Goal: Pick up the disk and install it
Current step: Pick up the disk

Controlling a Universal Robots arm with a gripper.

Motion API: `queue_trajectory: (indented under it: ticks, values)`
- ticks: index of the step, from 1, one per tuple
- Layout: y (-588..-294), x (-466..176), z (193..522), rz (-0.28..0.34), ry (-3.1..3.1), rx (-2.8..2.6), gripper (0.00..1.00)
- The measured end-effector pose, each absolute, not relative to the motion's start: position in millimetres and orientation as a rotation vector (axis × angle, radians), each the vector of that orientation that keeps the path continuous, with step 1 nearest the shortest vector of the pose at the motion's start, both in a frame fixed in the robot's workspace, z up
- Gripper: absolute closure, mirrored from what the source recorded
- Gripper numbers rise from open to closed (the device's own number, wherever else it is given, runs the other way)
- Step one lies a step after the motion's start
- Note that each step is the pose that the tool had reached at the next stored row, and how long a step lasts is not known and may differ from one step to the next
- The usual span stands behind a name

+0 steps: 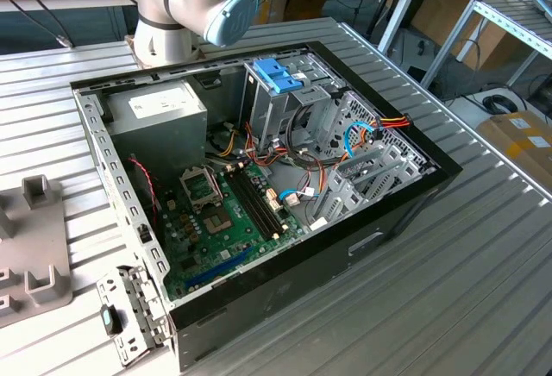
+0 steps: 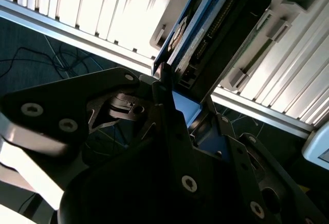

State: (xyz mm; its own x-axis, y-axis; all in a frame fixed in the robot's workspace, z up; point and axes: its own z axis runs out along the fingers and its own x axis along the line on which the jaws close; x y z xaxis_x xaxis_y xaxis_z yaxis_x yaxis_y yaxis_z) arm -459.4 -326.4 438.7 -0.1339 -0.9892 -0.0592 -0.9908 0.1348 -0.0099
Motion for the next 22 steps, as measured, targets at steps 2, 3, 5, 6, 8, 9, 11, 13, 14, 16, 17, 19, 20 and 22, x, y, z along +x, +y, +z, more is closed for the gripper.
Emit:
queue_trajectory:
  ticks: [2,3,5,6,8,9,11,13,14,16,17,19,20,22]
  values:
    - [-326.4,-459.4,439.7,0.049,2.327,-2.033,0.63]
    - [-326.4,-459.4,440.4,0.049,2.327,-2.033,0.63]
    - [-326.4,-459.4,441.2,0.049,2.327,-2.033,0.63]
    - [-326.4,-459.4,441.6,0.049,2.327,-2.033,0.63]
    - [-326.4,-459.4,442.4,0.049,2.327,-2.033,0.63]
    - [-326.4,-459.4,442.9,0.049,2.327,-2.033,0.63]
    - [-326.4,-459.4,443.8,0.049,2.327,-2.033,0.63]
    - [-326.4,-459.4,444.8,0.049,2.327,-2.033,0.63]
    - [-326.4,-459.4,445.4,0.049,2.327,-2.033,0.63]
    - [-326.4,-459.4,446.5,0.049,2.327,-2.033,0.63]
    - [-326.4,-459.4,447.9,0.049,2.327,-2.033,0.63]
    - [-326.4,-459.4,448.6,0.049,2.327,-2.033,0.63]
    - [-326.4,-459.4,449.0,0.049,2.327,-2.033,0.63]
    - [-326.4,-459.4,449.8,0.049,2.327,-2.033,0.63]
